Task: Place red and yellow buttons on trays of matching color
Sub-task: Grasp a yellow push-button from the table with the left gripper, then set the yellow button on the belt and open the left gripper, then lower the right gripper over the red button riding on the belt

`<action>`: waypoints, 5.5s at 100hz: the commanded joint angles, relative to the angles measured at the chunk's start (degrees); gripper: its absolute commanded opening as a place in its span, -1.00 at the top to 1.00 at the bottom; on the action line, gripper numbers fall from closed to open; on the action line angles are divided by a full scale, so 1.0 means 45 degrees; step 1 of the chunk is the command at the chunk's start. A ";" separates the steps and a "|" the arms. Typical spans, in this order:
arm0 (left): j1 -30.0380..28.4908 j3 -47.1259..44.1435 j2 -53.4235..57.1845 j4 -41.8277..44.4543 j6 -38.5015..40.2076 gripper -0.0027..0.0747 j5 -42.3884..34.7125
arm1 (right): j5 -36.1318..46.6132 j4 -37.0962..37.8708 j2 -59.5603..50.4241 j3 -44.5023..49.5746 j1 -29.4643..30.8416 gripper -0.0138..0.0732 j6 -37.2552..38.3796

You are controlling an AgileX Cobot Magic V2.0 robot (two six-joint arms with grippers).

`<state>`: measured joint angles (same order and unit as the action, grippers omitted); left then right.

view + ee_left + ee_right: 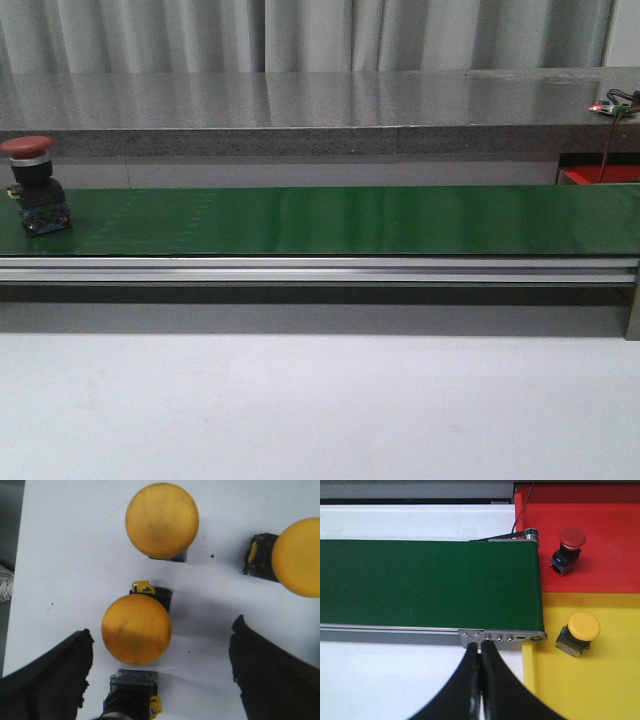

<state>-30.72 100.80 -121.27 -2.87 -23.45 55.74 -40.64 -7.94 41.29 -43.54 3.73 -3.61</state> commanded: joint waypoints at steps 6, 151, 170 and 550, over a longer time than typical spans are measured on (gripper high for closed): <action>-0.0043 0.0376 0.0340 -0.0032 0.0004 -0.50 -0.0634 | 0.0800 -0.0036 -0.0065 -0.0315 -0.0003 0.85 -0.0083; 0.0135 0.0520 0.4245 -0.1726 0.0680 0.60 0.1427 | 0.0800 -0.0036 -0.0065 -0.0315 -0.0003 0.85 -0.0083; 0.0873 0.0520 0.4867 -0.1790 0.0426 0.60 0.2316 | 0.0800 -0.0036 -0.0065 -0.0315 -0.0003 0.85 -0.0083; 0.4783 -0.5224 1.1600 -0.3449 0.1084 0.98 0.0040 | -0.2733 -0.1877 0.6529 -0.5888 -0.1779 0.06 -0.1587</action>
<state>-9.44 75.90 -70.53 -16.88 -18.86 58.51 -52.72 -15.18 67.75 -64.98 -2.73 -9.43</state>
